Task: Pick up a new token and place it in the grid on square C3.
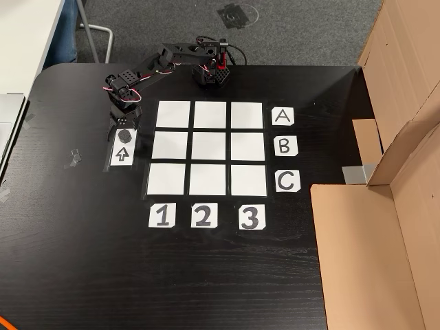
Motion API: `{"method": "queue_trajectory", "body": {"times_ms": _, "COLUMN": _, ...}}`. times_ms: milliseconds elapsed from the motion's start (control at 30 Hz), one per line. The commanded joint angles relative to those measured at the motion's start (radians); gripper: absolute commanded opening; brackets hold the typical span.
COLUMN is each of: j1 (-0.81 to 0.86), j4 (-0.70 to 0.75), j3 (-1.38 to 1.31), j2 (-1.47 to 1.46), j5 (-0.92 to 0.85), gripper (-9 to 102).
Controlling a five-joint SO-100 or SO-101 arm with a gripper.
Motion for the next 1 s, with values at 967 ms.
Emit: {"method": "queue_trajectory", "body": {"times_ms": 967, "j1": 0.017, "j4": 0.006, "j3": -0.055, "j2": 0.087, "j5": -0.014, "gripper": -1}}
